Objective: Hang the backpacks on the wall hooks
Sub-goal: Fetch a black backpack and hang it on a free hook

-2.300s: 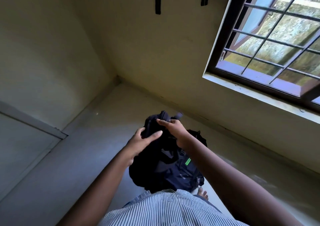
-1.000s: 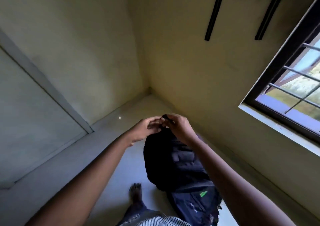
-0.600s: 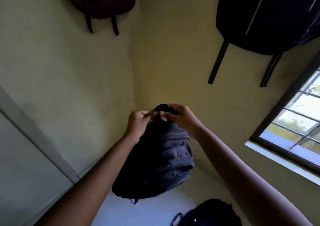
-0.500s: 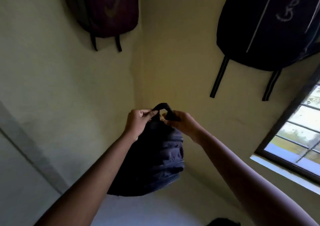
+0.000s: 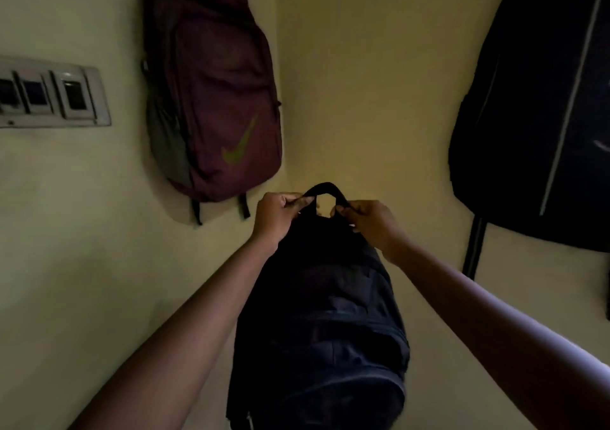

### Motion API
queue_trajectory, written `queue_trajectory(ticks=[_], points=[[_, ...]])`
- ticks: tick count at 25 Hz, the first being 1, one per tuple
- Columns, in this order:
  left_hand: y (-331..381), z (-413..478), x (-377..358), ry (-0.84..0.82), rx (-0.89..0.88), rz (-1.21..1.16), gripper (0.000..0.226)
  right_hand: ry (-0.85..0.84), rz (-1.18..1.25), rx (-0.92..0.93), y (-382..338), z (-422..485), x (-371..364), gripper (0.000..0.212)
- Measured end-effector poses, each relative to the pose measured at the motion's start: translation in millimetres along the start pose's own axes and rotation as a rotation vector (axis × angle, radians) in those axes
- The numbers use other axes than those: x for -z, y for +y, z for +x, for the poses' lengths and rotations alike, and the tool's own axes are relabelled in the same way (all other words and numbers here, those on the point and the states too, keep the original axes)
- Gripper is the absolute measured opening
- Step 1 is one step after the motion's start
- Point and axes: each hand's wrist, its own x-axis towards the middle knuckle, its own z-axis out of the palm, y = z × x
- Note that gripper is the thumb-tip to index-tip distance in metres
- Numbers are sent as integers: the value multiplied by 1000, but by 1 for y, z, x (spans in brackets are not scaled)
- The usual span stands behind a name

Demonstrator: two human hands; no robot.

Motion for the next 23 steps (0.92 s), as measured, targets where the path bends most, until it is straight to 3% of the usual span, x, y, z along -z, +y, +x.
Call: queue_trajectory(ticks=[10, 17, 23], points=[[54, 217, -61, 125, -100, -491, 5, 217, -173, 250, -89, 168, 96, 26], [90, 346, -92, 97, -230, -487, 13, 464, -308, 286, -121, 280, 139, 23], [129, 458, -104, 135, -436, -511, 16, 706, -506, 474, -167, 367, 163, 27]])
